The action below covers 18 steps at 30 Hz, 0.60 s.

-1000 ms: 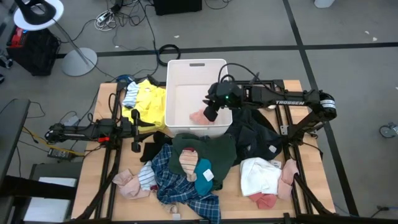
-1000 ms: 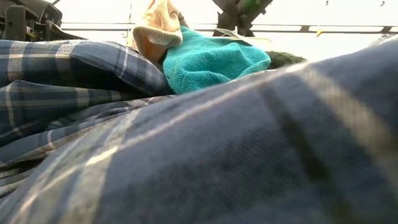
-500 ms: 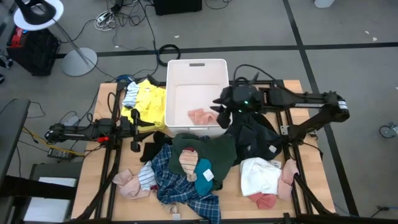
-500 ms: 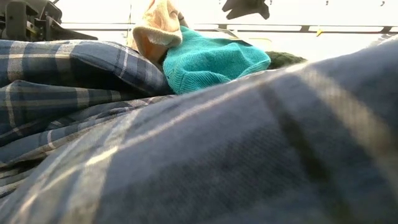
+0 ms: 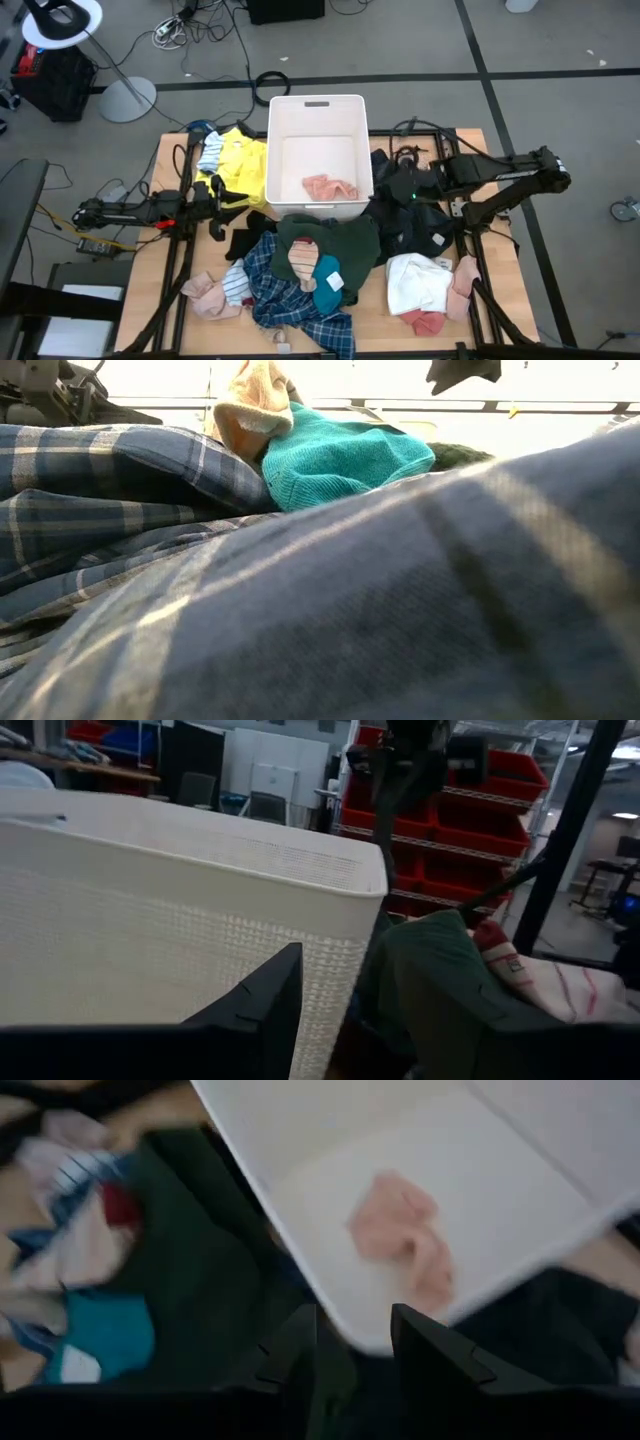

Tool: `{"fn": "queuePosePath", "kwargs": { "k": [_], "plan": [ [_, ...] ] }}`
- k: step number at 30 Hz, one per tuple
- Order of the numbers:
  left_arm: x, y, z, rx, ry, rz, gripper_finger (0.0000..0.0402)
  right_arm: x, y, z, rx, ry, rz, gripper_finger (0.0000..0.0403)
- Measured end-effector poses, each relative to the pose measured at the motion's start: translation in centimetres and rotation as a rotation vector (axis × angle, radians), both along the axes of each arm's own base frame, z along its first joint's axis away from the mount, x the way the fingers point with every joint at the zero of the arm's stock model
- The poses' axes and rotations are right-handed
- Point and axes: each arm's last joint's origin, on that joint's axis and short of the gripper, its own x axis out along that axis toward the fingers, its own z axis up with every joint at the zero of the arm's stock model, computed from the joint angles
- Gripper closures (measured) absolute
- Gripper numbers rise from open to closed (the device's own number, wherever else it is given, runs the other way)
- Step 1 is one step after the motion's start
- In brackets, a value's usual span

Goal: Sort clothes
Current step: Put the white cloth into the laundry bin

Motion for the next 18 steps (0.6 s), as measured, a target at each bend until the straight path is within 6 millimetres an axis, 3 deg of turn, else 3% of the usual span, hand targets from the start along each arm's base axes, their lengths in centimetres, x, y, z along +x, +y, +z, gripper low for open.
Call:
{"fn": "queuePosePath", "kwargs": {
  "k": [10, 18],
  "plan": [
    [0.1, -0.9, 2.4, 0.028, 0.109, -0.092, 0.0265, -1.9, 4.1, -0.6, 0.041, 0.037, -0.041, 0.0273],
    [1.1, -2.3, 2.3, -0.011, 0.253, -0.155, 0.0281, -4.7, 7.3, -1.8, 0.121, 0.084, -0.155, 0.0274]
  ]
}}
